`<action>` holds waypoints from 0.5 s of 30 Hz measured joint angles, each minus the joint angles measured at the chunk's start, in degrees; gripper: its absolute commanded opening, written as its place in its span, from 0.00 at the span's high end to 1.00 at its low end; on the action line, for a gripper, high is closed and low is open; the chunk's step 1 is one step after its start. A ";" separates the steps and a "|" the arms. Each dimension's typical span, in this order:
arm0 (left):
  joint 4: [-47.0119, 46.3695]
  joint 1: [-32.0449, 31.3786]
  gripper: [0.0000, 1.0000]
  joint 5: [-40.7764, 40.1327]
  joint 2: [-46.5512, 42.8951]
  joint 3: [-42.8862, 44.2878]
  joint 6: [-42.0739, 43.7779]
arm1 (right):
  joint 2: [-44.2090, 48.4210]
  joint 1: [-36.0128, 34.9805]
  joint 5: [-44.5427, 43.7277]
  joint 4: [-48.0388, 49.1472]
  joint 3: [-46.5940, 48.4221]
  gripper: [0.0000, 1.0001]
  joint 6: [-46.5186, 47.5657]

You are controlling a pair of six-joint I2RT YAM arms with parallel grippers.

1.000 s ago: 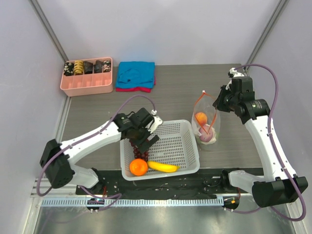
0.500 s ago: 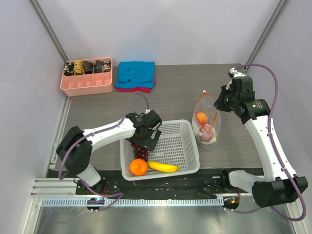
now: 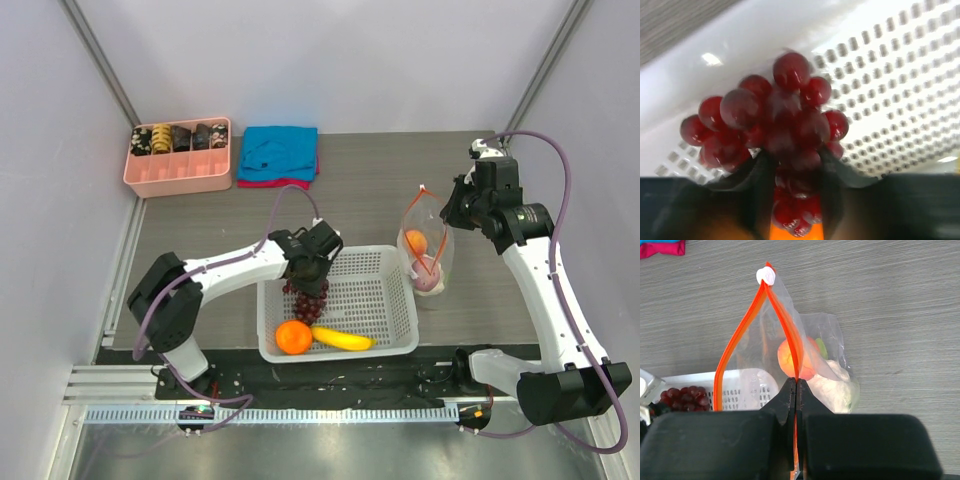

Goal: Place the food in the zip-top bag and seal the zipper
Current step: Pick up the fake fruit from the bin.

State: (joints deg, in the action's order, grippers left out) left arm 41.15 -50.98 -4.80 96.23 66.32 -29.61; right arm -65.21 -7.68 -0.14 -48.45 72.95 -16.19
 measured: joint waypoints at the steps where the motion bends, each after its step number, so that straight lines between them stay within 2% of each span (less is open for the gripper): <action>1: -0.76 -0.04 0.92 0.61 -0.59 0.02 0.55 | 0.00 0.00 0.00 0.00 0.00 0.99 0.00; 2: -1.42 -0.11 1.00 1.01 -1.27 0.09 1.29 | 0.00 0.00 0.00 0.00 -0.04 0.99 0.00; 10: -2.64 -0.48 1.00 3.39 -8.66 2.40 3.17 | 0.00 0.00 0.00 0.02 -0.55 0.99 0.02; 15: -2.54 -1.01 1.00 4.42 -12.96 10.27 4.72 | 0.00 0.00 0.22 0.02 -0.55 0.99 0.04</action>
State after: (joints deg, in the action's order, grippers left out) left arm 38.61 -51.99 -0.38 83.26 76.60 -24.88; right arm -65.21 -7.68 0.08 -48.42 72.40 -16.14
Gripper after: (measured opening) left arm 0.083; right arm 0.017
